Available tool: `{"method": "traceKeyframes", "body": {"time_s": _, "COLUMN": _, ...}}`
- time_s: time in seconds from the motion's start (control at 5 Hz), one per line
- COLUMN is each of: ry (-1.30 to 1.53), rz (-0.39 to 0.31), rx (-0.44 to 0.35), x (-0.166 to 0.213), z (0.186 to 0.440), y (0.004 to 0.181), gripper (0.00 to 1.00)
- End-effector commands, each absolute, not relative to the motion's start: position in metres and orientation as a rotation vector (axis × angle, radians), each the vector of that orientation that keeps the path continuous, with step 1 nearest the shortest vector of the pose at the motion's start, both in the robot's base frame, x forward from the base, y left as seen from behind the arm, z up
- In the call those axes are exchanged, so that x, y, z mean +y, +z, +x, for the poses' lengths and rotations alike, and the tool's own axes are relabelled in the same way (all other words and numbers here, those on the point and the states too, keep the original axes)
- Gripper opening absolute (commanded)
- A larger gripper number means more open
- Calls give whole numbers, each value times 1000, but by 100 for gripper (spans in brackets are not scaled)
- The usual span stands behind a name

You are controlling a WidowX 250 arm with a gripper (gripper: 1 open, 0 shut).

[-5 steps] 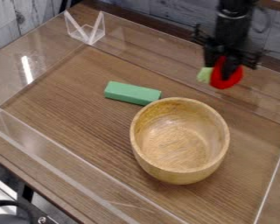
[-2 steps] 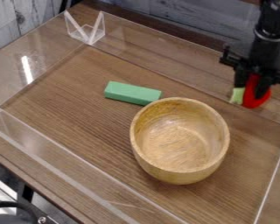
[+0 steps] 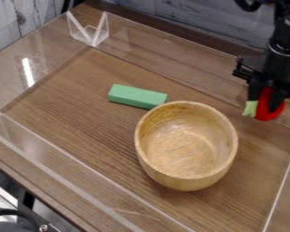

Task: Move the red fruit to the right side of the table

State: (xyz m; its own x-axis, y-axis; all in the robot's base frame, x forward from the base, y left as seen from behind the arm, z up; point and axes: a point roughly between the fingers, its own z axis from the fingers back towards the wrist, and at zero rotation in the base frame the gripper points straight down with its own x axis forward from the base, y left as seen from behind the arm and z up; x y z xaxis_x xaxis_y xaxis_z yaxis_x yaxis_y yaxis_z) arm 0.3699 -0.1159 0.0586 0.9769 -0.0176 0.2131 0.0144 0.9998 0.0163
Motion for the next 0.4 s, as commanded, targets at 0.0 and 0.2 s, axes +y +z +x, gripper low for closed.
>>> {"method": "traceKeyframes", "body": {"time_s": 0.0, "ry": -43, "rz": 9, "rx": -247, "x": -122, "z": 370, "y": 66, "gripper": 0}}
{"method": "traceKeyframes", "body": {"time_s": 0.2, "ry": -62, "rz": 16, "rx": -244, "x": -122, "z": 372, "y": 60, "gripper": 0}}
